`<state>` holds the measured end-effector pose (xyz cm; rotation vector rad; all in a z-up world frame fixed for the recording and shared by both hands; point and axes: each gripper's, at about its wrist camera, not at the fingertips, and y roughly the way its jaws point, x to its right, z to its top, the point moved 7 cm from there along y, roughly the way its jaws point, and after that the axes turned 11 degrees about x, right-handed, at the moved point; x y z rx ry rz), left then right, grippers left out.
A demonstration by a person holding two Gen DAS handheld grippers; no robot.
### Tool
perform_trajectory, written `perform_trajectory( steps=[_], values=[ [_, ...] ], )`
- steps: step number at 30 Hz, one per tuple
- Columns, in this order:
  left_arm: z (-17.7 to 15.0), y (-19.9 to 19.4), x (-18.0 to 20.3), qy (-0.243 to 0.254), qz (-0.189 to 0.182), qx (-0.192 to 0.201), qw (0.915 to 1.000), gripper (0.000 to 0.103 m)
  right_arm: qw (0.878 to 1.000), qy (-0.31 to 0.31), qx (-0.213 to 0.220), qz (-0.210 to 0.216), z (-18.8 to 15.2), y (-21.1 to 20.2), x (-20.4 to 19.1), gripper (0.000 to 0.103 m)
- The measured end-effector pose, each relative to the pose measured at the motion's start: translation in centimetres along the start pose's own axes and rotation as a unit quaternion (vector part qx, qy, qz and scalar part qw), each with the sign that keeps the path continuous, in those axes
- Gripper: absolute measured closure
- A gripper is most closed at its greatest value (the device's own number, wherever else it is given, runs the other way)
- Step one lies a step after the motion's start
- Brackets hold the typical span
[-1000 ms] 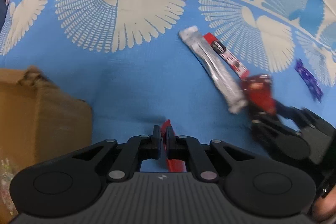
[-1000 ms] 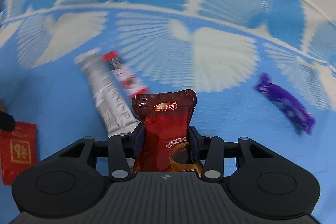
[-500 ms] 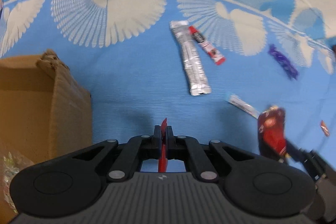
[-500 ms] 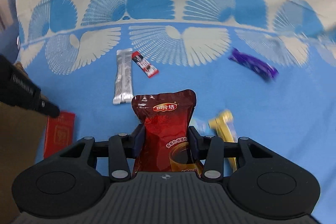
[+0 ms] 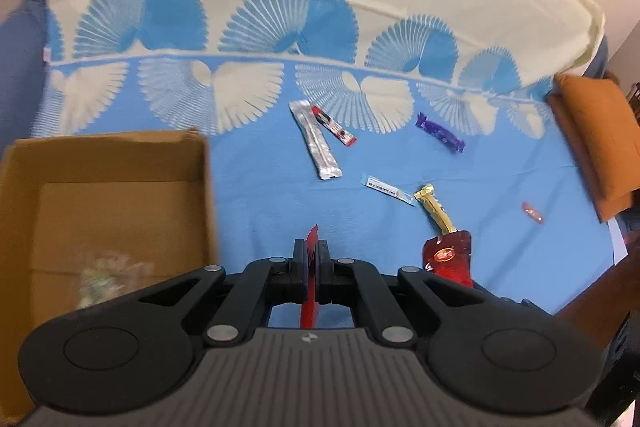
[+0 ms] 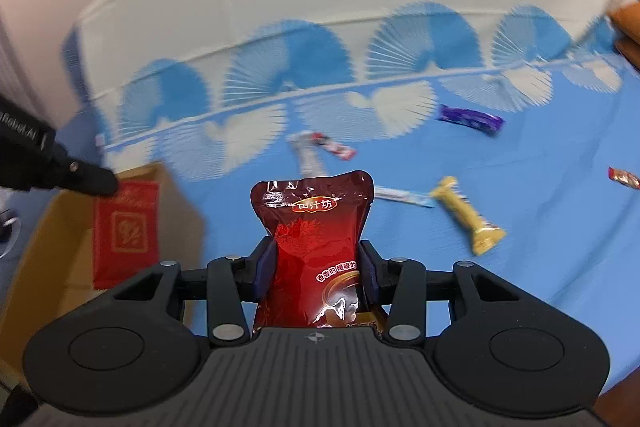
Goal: Organize snacks
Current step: 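Carry the red packets toward the cardboard box with both tools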
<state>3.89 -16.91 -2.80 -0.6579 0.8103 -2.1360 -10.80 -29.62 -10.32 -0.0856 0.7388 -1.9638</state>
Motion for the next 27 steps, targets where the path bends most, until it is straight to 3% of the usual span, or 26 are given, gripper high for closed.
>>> perform_trajectory(
  steps=[12, 19, 27],
  values=[
    [-4.8, -13.7, -8.7, -0.056, 0.038, 0.055, 0.9962, 0.101, 0.992, -0.062, -0.004, 0.11, -1.9, -9.4, -14.3, 0.056],
    [-6.7, -17.9, -13.6, -0.092, 0.051, 0.076, 0.9915, 0.101, 0.986, -0.097, -0.014, 0.136, -3.5, -11.7, -19.8, 0.056],
    [-7.6, -19.4, -16.6, -0.122, 0.05, 0.087, 0.9874, 0.101, 0.98, -0.132, -0.017, 0.148, -4.1, -12.6, -23.5, 0.056]
  ],
)
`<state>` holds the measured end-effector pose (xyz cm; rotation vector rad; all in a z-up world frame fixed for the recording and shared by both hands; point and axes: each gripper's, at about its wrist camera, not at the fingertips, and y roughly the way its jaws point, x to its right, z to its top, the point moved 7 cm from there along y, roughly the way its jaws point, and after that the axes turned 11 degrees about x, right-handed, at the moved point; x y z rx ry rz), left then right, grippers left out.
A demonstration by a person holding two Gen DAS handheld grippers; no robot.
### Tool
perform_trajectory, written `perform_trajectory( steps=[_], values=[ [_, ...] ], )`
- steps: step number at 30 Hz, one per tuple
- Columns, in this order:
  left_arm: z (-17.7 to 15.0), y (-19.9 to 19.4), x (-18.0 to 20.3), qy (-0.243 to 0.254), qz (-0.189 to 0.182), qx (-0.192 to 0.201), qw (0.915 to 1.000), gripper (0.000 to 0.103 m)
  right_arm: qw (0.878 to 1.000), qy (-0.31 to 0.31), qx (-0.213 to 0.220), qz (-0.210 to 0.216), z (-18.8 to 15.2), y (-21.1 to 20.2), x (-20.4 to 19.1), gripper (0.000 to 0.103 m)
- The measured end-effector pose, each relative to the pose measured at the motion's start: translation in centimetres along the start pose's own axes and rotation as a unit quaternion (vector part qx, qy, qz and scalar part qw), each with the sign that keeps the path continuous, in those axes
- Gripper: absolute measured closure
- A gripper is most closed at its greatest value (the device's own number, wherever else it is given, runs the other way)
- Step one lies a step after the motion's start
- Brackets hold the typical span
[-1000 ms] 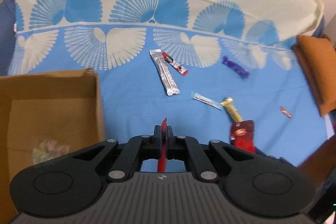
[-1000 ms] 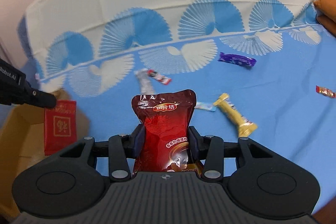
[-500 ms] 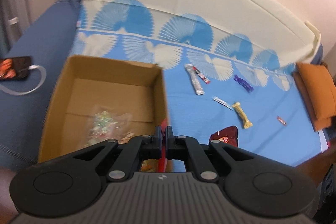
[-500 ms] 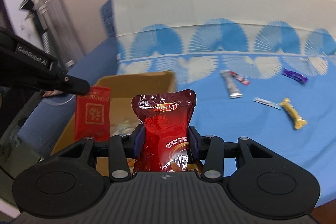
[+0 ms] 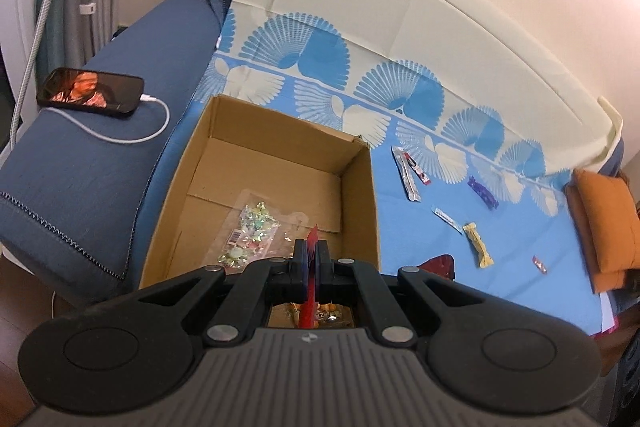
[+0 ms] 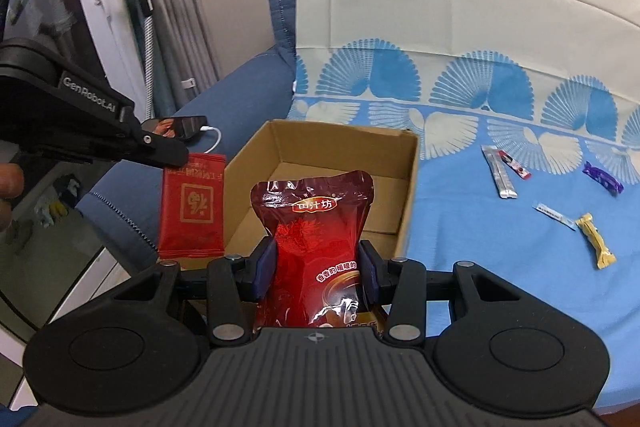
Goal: Organize snacks
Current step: 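Carry the red packets toward the cardboard box with both tools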
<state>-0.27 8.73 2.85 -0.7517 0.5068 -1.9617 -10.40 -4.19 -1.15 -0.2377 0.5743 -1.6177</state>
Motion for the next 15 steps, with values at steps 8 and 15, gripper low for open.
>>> perform_trajectory(
  steps=[8, 15],
  values=[
    [0.1, -0.2, -1.1, -0.011, -0.001, 0.004, 0.9999, 0.101, 1.0, -0.013, -0.006, -0.006, 0.0, 0.4, -0.9, 0.056],
    [0.1, 0.2, -1.4, -0.016, 0.003, 0.003, 0.9999, 0.101, 1.0, -0.019, -0.01, 0.0, -0.1, 0.6, -0.7, 0.056]
  ],
)
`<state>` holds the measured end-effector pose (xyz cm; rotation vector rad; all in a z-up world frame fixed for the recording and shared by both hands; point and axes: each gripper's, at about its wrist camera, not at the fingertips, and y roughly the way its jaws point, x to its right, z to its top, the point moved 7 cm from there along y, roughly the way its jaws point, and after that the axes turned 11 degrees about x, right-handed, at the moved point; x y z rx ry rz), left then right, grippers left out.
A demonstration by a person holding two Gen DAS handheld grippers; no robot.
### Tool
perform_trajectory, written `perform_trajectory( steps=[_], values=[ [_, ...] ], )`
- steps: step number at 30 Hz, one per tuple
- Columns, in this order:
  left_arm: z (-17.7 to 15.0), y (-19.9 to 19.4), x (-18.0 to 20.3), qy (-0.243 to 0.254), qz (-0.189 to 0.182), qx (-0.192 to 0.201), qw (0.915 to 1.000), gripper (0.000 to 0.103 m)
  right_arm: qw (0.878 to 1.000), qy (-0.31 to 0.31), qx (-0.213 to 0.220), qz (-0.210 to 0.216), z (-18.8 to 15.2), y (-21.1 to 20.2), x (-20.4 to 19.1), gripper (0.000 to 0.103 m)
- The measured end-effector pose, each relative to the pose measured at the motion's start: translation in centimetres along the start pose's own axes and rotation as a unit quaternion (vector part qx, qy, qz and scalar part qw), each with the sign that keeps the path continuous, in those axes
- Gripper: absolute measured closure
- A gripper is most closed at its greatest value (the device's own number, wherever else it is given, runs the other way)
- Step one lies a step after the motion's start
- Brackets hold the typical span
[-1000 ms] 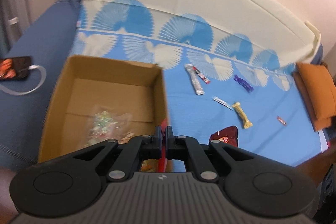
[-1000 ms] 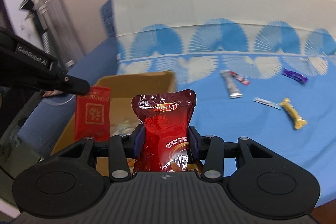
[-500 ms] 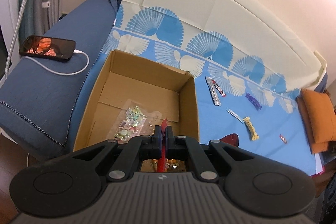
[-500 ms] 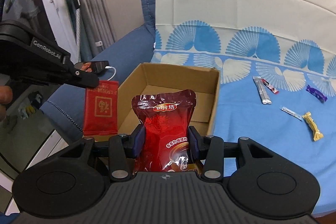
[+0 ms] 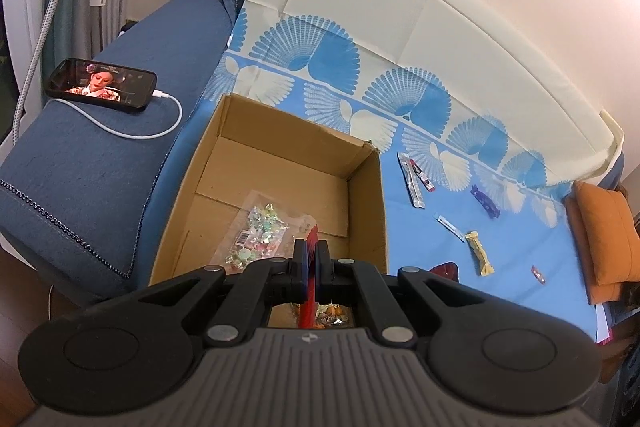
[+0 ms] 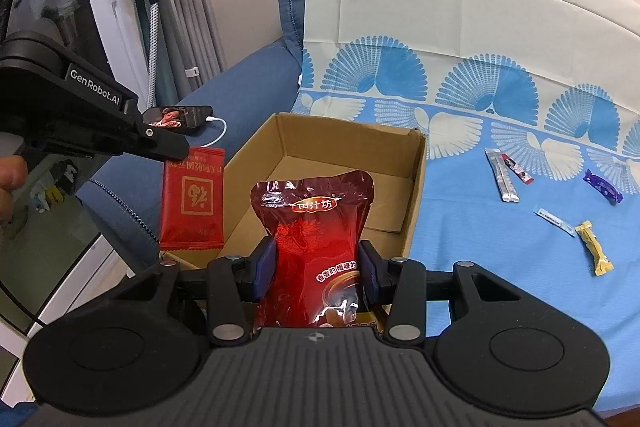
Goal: Organize snacks
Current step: 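Carry the red packets toward the cardboard box with both tools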
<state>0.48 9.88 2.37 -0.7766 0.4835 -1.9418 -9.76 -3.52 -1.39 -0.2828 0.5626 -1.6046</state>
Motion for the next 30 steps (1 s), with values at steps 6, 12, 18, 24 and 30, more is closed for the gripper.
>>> perform_trajectory(
  steps=[6, 12, 18, 24, 30],
  values=[
    [0.1, 0.3, -0.1, -0.001, 0.0, -0.002, 1.0, 0.101, 1.0, 0.002, -0.003, 0.0, 0.0, 0.2, 0.1, 0.056],
    [0.0, 0.7, -0.3, -0.002, 0.0, -0.005, 1.0, 0.101, 1.0, 0.004, -0.006, 0.0, -0.1, 0.3, 0.0, 0.056],
    [0.0, 1.2, -0.6, -0.004, 0.001, -0.007, 1.0, 0.101, 1.0, 0.006, -0.01, -0.001, -0.1, 0.6, -0.1, 0.056],
    [0.0, 1.6, -0.8, -0.007, 0.001, -0.01, 0.9999, 0.101, 1.0, 0.008, -0.013, -0.002, -0.1, 0.9, -0.1, 0.056],
    [0.1, 2.0, -1.0, -0.01, 0.003, -0.011, 0.9999, 0.101, 1.0, 0.009, -0.013, -0.003, 0.0, 1.1, 0.0, 0.056]
  ],
)
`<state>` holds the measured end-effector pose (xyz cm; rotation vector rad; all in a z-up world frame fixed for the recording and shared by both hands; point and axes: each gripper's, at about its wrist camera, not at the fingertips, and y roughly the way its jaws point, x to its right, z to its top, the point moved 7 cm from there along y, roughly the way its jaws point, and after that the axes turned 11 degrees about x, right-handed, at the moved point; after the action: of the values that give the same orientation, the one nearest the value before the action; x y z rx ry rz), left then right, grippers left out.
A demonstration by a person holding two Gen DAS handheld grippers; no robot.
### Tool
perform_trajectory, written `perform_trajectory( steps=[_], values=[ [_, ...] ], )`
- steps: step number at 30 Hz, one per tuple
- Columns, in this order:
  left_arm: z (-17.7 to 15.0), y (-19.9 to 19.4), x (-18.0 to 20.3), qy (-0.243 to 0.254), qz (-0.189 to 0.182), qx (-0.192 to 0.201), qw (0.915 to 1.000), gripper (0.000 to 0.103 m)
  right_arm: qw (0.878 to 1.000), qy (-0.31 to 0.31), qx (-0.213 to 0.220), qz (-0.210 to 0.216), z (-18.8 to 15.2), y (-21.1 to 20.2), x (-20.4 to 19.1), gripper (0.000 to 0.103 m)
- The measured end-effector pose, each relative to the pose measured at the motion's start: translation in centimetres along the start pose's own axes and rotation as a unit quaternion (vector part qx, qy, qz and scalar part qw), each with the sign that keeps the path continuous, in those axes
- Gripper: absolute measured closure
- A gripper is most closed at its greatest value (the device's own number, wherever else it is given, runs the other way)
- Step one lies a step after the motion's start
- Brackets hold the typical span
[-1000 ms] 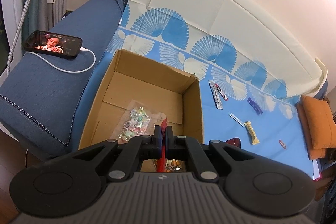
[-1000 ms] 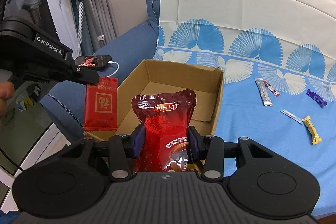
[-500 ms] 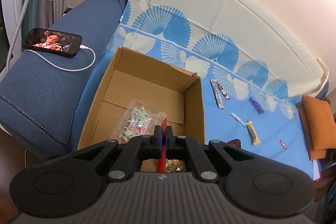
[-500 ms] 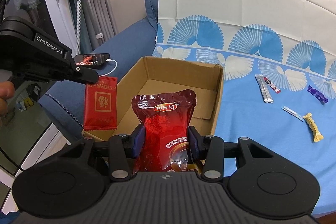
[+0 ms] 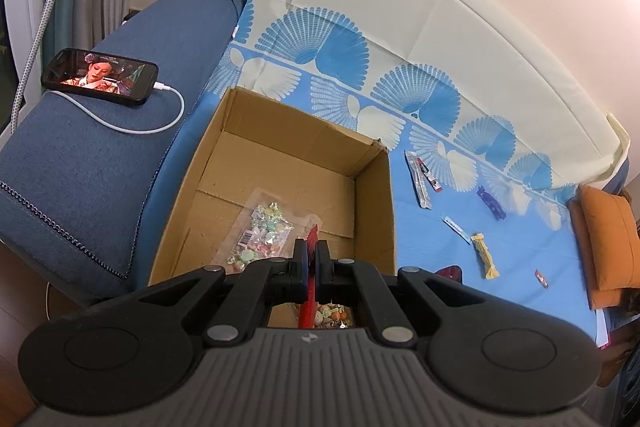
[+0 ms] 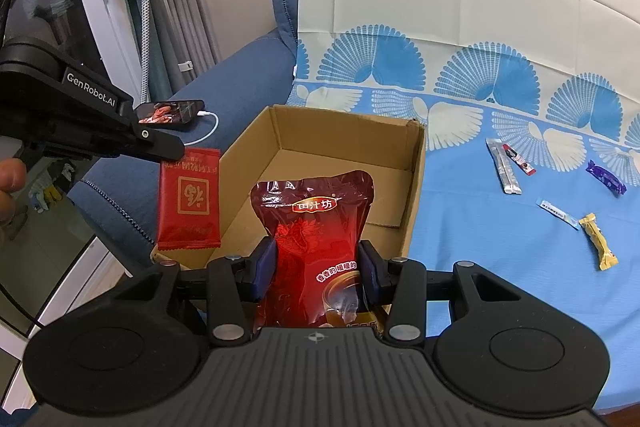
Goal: Organize snacks
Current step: 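Carry the red packets toward the cardboard box with both tools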
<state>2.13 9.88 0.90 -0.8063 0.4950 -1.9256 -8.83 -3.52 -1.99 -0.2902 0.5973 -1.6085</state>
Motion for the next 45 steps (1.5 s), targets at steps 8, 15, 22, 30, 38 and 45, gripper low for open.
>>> perform_trajectory(
  steps=[8, 15, 22, 30, 38, 45],
  values=[
    [0.2, 0.9, -0.3, -0.004, 0.003, -0.002, 1.0, 0.101, 1.0, 0.0, -0.001, 0.001, 0.2, 0.3, 0.0, 0.056],
    [0.7, 2.3, -0.5, -0.008, 0.007, -0.006, 0.9999, 0.101, 1.0, -0.003, -0.005, 0.004, 0.2, 1.3, -0.1, 0.056],
    [1.5, 4.5, -0.7, -0.014, 0.01, -0.015, 0.9997, 0.101, 1.0, -0.002, -0.018, 0.005, 0.2, 3.2, 0.2, 0.056],
    [2.2, 7.7, -1.1, -0.029, 0.014, -0.032, 0.999, 0.101, 0.999, 0.004, -0.031, 0.006, 0.4, 6.6, 0.8, 0.056],
    [2.0, 11.1, -1.5, -0.029, 0.029, -0.053, 0.9977, 0.101, 0.999, 0.012, -0.047, 0.009, -0.1, 10.2, 1.7, 0.056],
    [1.3, 13.7, -1.7, -0.016, 0.046, -0.069, 0.9964, 0.1, 0.998, 0.016, -0.062, 0.007, -0.7, 13.0, 2.4, 0.056]
  ],
)
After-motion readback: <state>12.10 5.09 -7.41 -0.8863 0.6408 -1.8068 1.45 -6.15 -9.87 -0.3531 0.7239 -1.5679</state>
